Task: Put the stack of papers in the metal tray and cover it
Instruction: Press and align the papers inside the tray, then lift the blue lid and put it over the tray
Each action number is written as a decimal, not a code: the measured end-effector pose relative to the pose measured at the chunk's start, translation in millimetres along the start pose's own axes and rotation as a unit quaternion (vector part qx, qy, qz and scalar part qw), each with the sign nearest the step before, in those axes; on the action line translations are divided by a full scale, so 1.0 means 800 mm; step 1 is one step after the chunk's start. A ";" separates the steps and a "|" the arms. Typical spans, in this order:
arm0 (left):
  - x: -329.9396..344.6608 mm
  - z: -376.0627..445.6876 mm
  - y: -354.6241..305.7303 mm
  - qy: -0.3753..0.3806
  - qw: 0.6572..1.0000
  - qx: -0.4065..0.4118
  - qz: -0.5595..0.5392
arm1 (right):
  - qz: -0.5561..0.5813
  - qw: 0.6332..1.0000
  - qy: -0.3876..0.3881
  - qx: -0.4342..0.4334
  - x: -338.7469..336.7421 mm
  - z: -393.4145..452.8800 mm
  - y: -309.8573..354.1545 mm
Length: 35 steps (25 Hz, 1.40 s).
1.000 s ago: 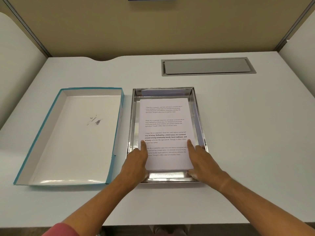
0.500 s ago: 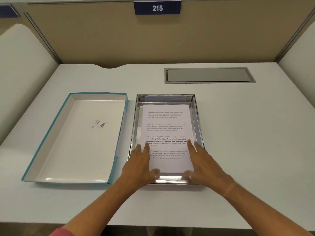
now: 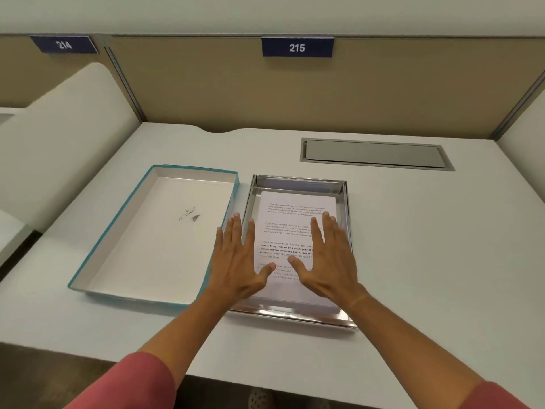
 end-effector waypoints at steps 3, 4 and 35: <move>-0.007 -0.006 0.018 -0.002 0.999 -0.032 0.019 | -0.004 1.000 -0.001 -0.021 0.005 0.009 0.021; -0.009 -0.007 0.025 -0.003 0.999 -0.042 0.024 | -0.006 1.000 -0.001 -0.026 0.008 0.012 0.029; -0.169 0.083 0.154 -0.097 0.967 -0.035 -0.233 | 0.049 0.994 -0.018 0.093 0.023 0.082 0.157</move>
Point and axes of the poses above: each hand's wrist, its own z-axis towards the middle knuckle, its own x-axis out of the palm, y = z × x, the point moved 10 cm from there along z, towards the middle knuckle, and after that the axes turned 9 degrees about -z, right-handed, at the moved point
